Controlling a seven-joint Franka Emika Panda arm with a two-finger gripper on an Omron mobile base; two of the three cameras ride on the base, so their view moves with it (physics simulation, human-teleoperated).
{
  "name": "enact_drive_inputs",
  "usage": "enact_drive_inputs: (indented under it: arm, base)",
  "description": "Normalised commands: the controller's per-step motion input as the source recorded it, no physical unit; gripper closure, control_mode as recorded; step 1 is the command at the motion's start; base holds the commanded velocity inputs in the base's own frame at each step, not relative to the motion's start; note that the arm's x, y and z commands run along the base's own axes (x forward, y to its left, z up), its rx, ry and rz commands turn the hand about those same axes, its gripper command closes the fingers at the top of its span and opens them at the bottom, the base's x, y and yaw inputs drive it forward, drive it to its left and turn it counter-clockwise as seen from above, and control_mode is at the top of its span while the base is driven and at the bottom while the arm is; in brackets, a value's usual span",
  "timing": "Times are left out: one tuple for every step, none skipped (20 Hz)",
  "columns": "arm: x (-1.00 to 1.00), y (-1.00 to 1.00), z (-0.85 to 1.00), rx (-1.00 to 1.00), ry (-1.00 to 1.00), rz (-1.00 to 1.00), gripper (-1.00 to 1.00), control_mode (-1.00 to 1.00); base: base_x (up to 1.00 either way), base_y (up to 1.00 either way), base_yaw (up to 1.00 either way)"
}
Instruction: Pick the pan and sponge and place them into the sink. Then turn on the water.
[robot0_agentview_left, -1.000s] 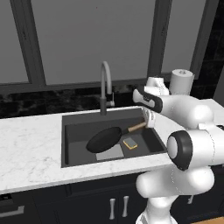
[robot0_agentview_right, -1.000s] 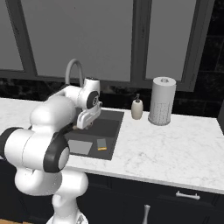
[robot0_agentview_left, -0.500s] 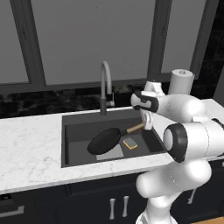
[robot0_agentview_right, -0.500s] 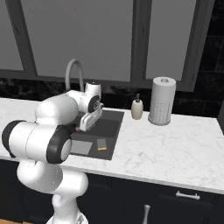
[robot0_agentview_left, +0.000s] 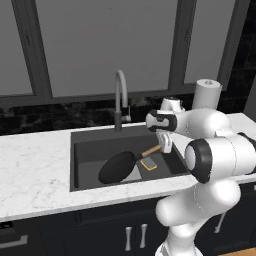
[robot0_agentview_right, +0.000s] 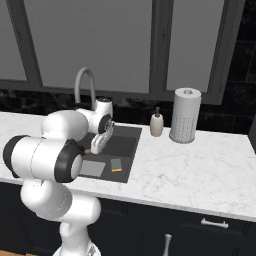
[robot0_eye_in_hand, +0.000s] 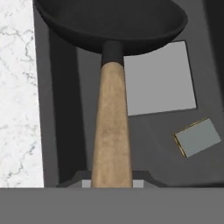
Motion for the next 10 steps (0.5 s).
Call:
enact_drive_inputs:
  arm:
    - [0.29, 0.00, -0.25, 0.00, -0.02, 0.11, 1.00, -1.00]
    - [0.30, 0.00, -0.24, 0.00, -0.02, 0.11, 1.00, -1.00]
    - [0.31, 0.00, -0.21, 0.00, -0.05, 0.11, 1.00, -1.00]
    - [0.32, 0.00, -0.20, 0.00, -0.05, 0.10, 1.00, -1.00]
    - [0.32, 0.00, -0.19, 0.03, -0.07, 0.08, 1.00, -1.00]
    - [0.29, 0.00, -0.19, 0.03, -0.06, 0.08, 1.00, -1.00]
    - [0.26, 0.00, -0.18, 0.03, -0.05, 0.07, 1.00, -1.00]
    - [0.25, 0.00, -0.19, 0.03, -0.03, 0.07, 1.00, -1.00]
    - [0.21, 0.00, -0.17, 0.03, -0.01, 0.06, 1.00, -1.00]
    - [0.09, 0.00, -0.15, 0.04, 0.00, 0.07, 1.00, -1.00]
  base:
    - [0.00, 0.00, 0.00]
    - [0.00, 0.00, 0.00]
    - [0.00, 0.00, 0.00]
    - [0.00, 0.00, 0.00]
    - [0.00, 0.00, 0.00]
    - [0.00, 0.00, 0.00]
    - [0.00, 0.00, 0.00]
    - [0.00, 0.00, 0.00]
    - [0.00, 0.00, 0.00]
    - [0.00, 0.00, 0.00]
